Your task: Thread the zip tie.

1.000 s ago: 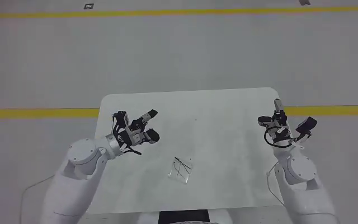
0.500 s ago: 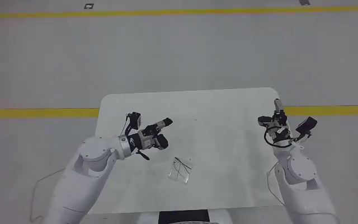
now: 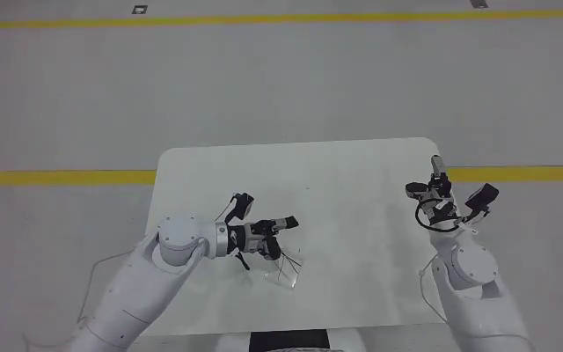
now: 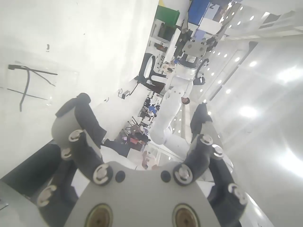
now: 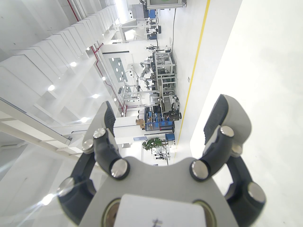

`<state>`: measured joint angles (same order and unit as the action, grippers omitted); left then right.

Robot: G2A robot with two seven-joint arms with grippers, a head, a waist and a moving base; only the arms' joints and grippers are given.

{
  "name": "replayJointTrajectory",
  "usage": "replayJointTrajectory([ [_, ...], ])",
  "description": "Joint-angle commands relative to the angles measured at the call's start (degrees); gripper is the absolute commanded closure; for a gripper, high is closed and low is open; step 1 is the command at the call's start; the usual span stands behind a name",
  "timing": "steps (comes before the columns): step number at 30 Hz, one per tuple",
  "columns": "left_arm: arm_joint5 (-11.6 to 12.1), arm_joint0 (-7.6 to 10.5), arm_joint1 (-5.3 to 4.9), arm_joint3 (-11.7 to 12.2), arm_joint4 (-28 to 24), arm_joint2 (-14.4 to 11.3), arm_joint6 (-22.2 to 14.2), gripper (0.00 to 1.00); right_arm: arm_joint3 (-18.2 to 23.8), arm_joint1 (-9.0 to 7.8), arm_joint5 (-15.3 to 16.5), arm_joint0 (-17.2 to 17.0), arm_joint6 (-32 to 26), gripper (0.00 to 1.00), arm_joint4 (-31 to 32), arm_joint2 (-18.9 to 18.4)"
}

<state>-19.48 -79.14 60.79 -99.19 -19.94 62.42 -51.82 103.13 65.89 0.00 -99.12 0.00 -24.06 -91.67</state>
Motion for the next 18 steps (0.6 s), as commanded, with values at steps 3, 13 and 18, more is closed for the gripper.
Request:
replayJointTrajectory([
  [3,0.0,0.0,0.0,0.0,0.01,0.0,0.0,0.0,0.0,0.0,0.0,0.0,0.0,0.0,0.0,0.0],
  [13,0.0,4.7,-0.63,0.64,11.14,-7.79,-4.25,0.0,0.0,0.0,0.0,0.0,0.0,0.0,0.0,0.0],
  [18,0.0,7.59,-1.0,3.07,14.26,-11.79,-7.23,0.0,0.0,0.0,0.0,0.0,0.0,0.0,0.0,0.0],
])
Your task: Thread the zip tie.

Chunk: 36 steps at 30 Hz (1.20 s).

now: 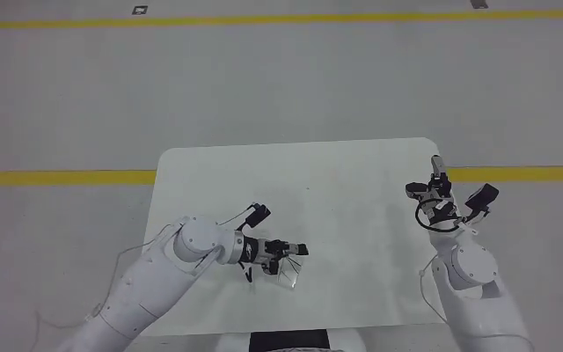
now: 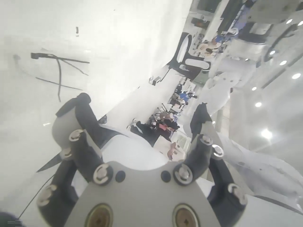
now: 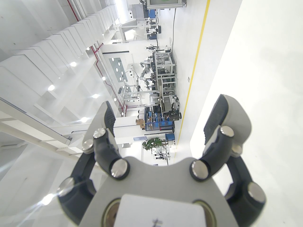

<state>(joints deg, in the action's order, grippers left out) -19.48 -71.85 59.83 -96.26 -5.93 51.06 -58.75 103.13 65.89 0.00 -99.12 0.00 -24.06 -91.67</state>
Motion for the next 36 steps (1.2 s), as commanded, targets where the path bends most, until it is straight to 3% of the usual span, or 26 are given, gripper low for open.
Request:
replayJointTrajectory([
  [1,0.0,0.31,-0.04,0.15,0.25,-0.43,-0.3,0.0,0.0,0.0,0.0,0.0,0.0,0.0,0.0,0.0],
  [11,0.0,0.31,-0.04,0.15,0.25,-0.43,-0.3,0.0,0.0,0.0,0.0,0.0,0.0,0.0,0.0,0.0],
  [15,0.0,0.79,-0.28,-0.76,5.27,-1.61,1.38,0.0,0.0,0.0,0.0,0.0,0.0,0.0,0.0,0.0],
  [21,0.0,3.13,-0.78,-1.14,12.39,-2.84,-1.81,0.0,0.0,0.0,0.0,0.0,0.0,0.0,0.0,0.0],
  [29,0.0,4.81,-0.35,-3.13,13.71,-2.88,-4.81,0.0,0.0,0.0,0.0,0.0,0.0,0.0,0.0,0.0],
  [36,0.0,4.81,-0.35,-3.13,13.71,-2.88,-4.81,0.0,0.0,0.0,0.0,0.0,0.0,0.0,0.0,0.0],
])
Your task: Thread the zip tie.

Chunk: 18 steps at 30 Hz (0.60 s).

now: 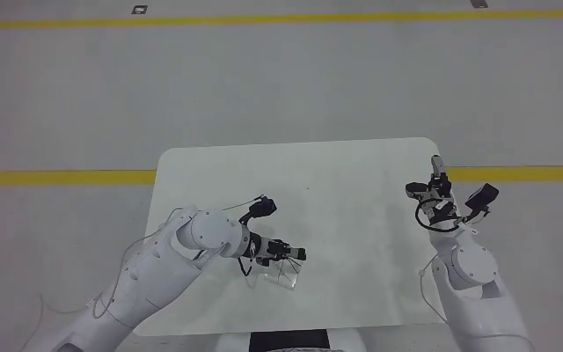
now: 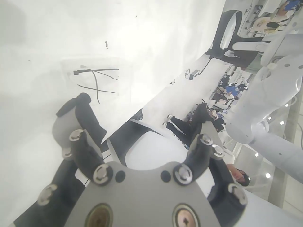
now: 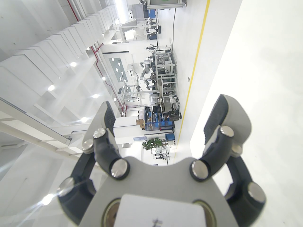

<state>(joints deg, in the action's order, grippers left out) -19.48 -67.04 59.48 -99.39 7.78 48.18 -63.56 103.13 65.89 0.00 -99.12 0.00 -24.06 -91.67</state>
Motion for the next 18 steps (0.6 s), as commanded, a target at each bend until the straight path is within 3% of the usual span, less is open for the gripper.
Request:
replayJointTrajectory([
  [1,0.0,0.0,0.0,0.0,-0.01,0.0,0.0,0.0,0.0,0.0,0.0,0.0,0.0,0.0,0.0,0.0],
  [18,0.0,-0.05,0.11,-0.83,0.07,-0.88,1.31,0.0,0.0,0.0,0.0,0.0,0.0,0.0,0.0,0.0],
])
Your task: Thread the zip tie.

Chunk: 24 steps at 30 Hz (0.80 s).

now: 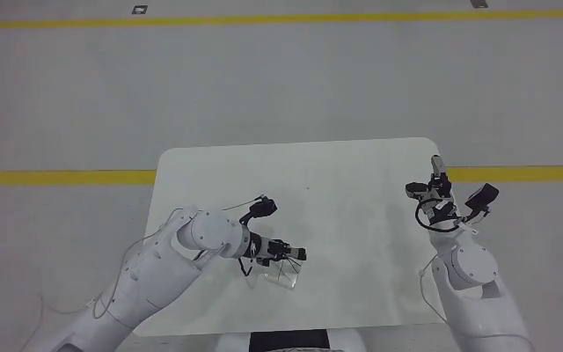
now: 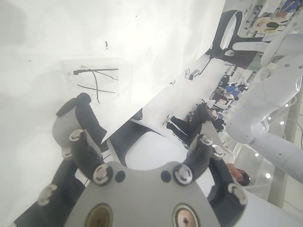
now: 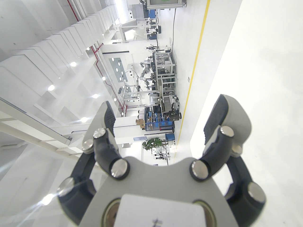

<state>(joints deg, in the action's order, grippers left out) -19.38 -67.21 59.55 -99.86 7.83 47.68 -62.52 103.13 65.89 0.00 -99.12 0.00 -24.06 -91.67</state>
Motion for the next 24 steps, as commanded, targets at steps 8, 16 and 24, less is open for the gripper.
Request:
replayJointTrajectory([
  [8,-0.1,2.56,0.56,0.44,1.94,-3.75,-2.02,0.0,0.0,0.0,0.0,0.0,0.0,0.0,0.0,0.0],
  [16,-0.1,3.71,1.06,2.69,4.85,-5.19,-3.54,0.0,0.0,0.0,0.0,0.0,0.0,0.0,0.0,0.0],
  [24,0.62,4.1,1.06,0.94,6.49,-6.06,-2.88,0.0,0.0,0.0,0.0,0.0,0.0,0.0,0.0,0.0],
])
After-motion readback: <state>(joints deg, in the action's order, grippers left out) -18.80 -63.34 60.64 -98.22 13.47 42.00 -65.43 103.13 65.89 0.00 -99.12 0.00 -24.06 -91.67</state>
